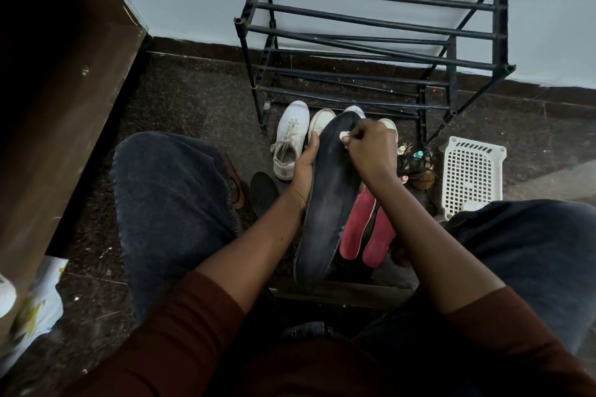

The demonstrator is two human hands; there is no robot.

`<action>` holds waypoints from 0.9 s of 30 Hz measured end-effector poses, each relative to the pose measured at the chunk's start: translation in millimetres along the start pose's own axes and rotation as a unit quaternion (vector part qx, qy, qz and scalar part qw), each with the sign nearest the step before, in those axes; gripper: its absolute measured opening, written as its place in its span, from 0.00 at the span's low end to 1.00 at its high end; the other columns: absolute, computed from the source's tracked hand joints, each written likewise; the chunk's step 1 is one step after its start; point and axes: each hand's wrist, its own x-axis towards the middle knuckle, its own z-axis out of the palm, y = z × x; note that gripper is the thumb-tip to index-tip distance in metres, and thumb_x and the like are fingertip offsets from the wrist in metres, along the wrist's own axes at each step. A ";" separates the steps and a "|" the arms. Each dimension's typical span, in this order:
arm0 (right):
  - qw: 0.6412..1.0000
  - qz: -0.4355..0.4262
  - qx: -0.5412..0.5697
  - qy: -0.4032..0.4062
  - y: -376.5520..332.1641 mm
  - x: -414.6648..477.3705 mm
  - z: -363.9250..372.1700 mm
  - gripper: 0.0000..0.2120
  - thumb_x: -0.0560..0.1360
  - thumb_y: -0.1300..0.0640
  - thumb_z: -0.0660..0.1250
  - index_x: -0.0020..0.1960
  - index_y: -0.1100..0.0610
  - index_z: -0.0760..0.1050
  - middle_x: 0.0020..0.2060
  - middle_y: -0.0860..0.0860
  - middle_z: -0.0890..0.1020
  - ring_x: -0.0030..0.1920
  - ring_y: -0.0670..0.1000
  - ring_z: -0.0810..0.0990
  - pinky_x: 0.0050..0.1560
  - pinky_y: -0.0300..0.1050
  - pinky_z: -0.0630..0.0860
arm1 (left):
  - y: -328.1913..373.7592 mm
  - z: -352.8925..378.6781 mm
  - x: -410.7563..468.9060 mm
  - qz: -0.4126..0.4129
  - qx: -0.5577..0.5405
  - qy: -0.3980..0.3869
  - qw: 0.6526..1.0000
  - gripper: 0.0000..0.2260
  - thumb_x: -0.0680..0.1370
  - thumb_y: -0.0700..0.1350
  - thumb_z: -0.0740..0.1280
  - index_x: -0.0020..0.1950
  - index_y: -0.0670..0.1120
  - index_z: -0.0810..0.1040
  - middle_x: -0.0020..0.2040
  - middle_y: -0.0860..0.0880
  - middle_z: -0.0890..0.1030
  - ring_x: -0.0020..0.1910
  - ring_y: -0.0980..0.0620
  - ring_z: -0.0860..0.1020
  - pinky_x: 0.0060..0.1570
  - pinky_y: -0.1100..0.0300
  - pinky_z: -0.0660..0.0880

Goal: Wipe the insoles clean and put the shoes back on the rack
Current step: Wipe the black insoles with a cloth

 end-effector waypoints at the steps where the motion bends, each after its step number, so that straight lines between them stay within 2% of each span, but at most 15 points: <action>1: 1.000 -0.015 -0.001 -0.024 1.4 -3.7 1.1 0.02 0.69 0.59 0.70 0.40 0.58 0.79 0.43 0.57 0.82 0.46 0.58 0.79 0.44 0.44 0.72 | 1.5 1.1 0.4 0.004 -0.001 0.010 1.000 0.30 0.82 0.59 0.48 0.55 0.38 0.79 0.47 0.41 0.82 0.48 0.47 0.81 0.51 0.56 0.78; 4: 0.993 -0.055 0.010 -0.105 4.6 -17.2 4.9 0.02 0.68 0.61 0.72 0.37 0.58 0.80 0.37 0.55 0.83 0.41 0.54 0.80 0.41 0.41 0.74 | 2.0 1.1 8.8 0.028 0.039 0.064 0.997 0.32 0.82 0.58 0.47 0.41 0.40 0.84 0.38 0.43 0.83 0.39 0.51 0.83 0.44 0.60 0.81; 6: 0.989 -0.063 0.034 -0.131 7.2 -22.4 6.0 0.04 0.67 0.62 0.73 0.35 0.58 0.80 0.32 0.52 0.82 0.36 0.49 0.80 0.38 0.38 0.75 | 2.5 0.8 13.6 0.049 0.067 0.081 0.993 0.38 0.82 0.58 0.44 0.30 0.42 0.84 0.30 0.47 0.82 0.31 0.56 0.82 0.33 0.65 0.79; 7: 0.988 -0.059 0.048 -0.133 8.8 -22.8 6.0 0.04 0.67 0.62 0.74 0.35 0.59 0.80 0.31 0.50 0.81 0.34 0.45 0.79 0.36 0.34 0.74 | 2.2 -0.3 15.2 0.046 0.063 0.075 0.994 0.39 0.82 0.59 0.43 0.30 0.42 0.84 0.30 0.47 0.83 0.30 0.56 0.82 0.32 0.65 0.78; 9: 0.990 -0.043 0.074 -0.114 10.8 -20.0 6.3 0.04 0.67 0.62 0.74 0.35 0.59 0.80 0.30 0.49 0.81 0.32 0.41 0.77 0.31 0.26 0.69 | 0.2 -0.8 14.4 0.018 0.025 0.046 0.998 0.36 0.82 0.61 0.43 0.42 0.40 0.84 0.38 0.43 0.84 0.39 0.52 0.84 0.41 0.61 0.81; 11: 0.995 -0.029 0.076 -0.065 10.3 -13.1 7.2 0.05 0.68 0.60 0.73 0.35 0.60 0.80 0.32 0.51 0.82 0.34 0.45 0.79 0.35 0.32 0.73 | -3.4 2.8 10.5 0.002 0.002 0.018 1.000 0.32 0.81 0.61 0.46 0.55 0.38 0.78 0.47 0.41 0.83 0.49 0.49 0.82 0.53 0.57 0.78; 13: 0.997 -0.014 0.067 -0.020 7.6 -2.8 7.0 0.06 0.69 0.59 0.72 0.36 0.61 0.80 0.34 0.54 0.83 0.38 0.51 0.80 0.41 0.42 0.76 | -7.0 7.8 7.6 -0.006 -0.014 0.013 1.000 0.29 0.82 0.59 0.46 0.55 0.40 0.80 0.50 0.43 0.83 0.51 0.49 0.82 0.55 0.57 0.77; 16: 0.998 0.003 0.068 0.006 3.6 8.6 6.0 0.07 0.70 0.59 0.71 0.36 0.60 0.78 0.35 0.54 0.82 0.40 0.53 0.79 0.40 0.41 0.71 | -11.0 6.6 10.2 -0.001 -0.042 0.007 0.999 0.30 0.84 0.53 0.44 0.49 0.46 0.85 0.50 0.48 0.84 0.51 0.54 0.82 0.56 0.61 0.76; 19: 0.998 -0.014 0.056 -0.011 2.8 7.1 7.7 0.06 0.71 0.59 0.70 0.38 0.61 0.79 0.33 0.52 0.80 0.38 0.51 0.78 0.39 0.42 0.71 | -9.1 2.3 10.6 0.013 -0.036 0.006 0.999 0.29 0.84 0.53 0.44 0.52 0.44 0.84 0.52 0.45 0.83 0.54 0.51 0.81 0.58 0.58 0.76; 21: 0.996 -0.049 0.037 -0.062 3.7 1.6 7.4 0.04 0.71 0.61 0.69 0.38 0.60 0.79 0.32 0.51 0.80 0.35 0.47 0.77 0.38 0.39 0.72 | -5.0 3.0 8.6 0.029 0.008 0.022 0.999 0.31 0.84 0.54 0.45 0.48 0.40 0.85 0.47 0.43 0.84 0.49 0.51 0.83 0.54 0.58 0.79; 22: 0.993 -0.067 0.027 -0.098 4.5 -1.8 6.9 0.04 0.71 0.61 0.70 0.36 0.59 0.79 0.31 0.50 0.79 0.33 0.45 0.76 0.37 0.37 0.72 | -2.9 2.2 7.7 0.038 0.030 0.036 0.998 0.32 0.84 0.53 0.45 0.42 0.40 0.85 0.41 0.43 0.85 0.43 0.53 0.84 0.47 0.60 0.80; 24: 0.982 -0.091 0.011 -0.168 6.7 -8.2 4.4 0.08 0.69 0.61 0.72 0.32 0.55 0.78 0.28 0.45 0.78 0.31 0.39 0.74 0.32 0.25 0.69 | -1.0 -0.5 7.7 0.061 0.049 0.064 0.995 0.35 0.85 0.48 0.45 0.28 0.42 0.84 0.29 0.47 0.83 0.32 0.58 0.82 0.33 0.66 0.78; 27: 0.974 -0.088 -0.002 -0.208 9.1 -13.7 1.4 0.13 0.67 0.60 0.74 0.28 0.51 0.74 0.26 0.42 0.76 0.30 0.35 0.73 0.28 0.22 0.65 | -4.3 -0.4 11.8 0.087 0.056 0.094 0.990 0.35 0.85 0.45 0.46 0.26 0.45 0.83 0.29 0.49 0.83 0.31 0.58 0.82 0.31 0.66 0.78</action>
